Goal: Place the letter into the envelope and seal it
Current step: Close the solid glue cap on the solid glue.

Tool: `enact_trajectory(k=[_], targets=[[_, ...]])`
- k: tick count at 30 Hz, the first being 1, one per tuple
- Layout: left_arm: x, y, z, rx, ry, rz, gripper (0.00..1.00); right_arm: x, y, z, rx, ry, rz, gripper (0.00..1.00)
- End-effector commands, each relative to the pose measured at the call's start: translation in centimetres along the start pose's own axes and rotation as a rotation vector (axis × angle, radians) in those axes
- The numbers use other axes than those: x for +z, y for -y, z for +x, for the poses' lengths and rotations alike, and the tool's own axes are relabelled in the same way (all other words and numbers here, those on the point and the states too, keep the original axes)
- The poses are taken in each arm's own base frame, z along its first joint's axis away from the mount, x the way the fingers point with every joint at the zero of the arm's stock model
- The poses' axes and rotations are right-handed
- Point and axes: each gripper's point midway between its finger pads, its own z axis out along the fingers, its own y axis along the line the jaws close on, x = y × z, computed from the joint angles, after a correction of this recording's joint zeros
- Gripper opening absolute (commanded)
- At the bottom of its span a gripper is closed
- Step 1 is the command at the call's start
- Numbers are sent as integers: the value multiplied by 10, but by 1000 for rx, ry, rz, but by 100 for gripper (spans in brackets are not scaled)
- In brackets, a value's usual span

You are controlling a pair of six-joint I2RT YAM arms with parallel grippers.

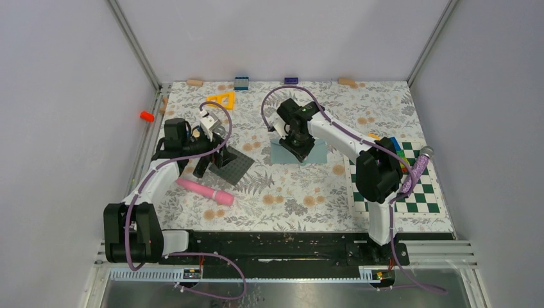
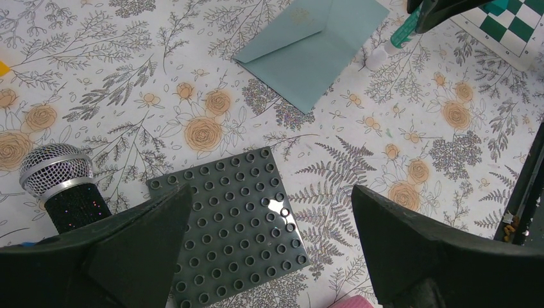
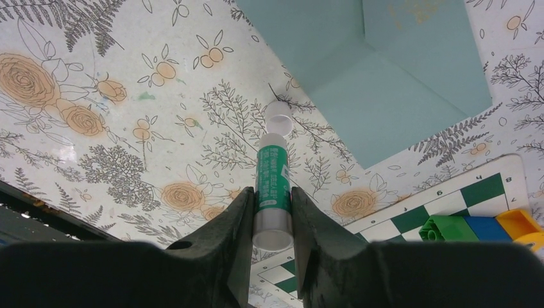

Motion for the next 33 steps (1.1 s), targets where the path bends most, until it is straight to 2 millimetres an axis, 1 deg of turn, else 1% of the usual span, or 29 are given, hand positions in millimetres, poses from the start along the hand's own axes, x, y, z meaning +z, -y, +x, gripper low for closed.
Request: enact_trajectory(k=[1, 8, 15, 16, 18, 26, 33], targets=[[0, 2, -13, 47, 49, 20, 99, 1, 2, -3, -24, 12, 20, 0], [0, 2, -13, 44, 48, 22, 99, 2, 2, -7, -24, 37, 19, 0], [0, 3, -13, 45, 51, 26, 99, 7, 2, -5, -27, 26, 18, 0], [-3, -2, -12, 39, 54, 10, 99, 7, 1, -4, -27, 23, 17, 0], [-4, -3, -13, 37, 55, 9, 99, 9, 2, -3, -29, 16, 18, 0], [-3, -3, -11, 35, 54, 12, 99, 8, 0, 0, -28, 17, 14, 0], [-3, -4, -11, 34, 56, 14, 99, 11, 1, 1, -33, 14, 17, 0]])
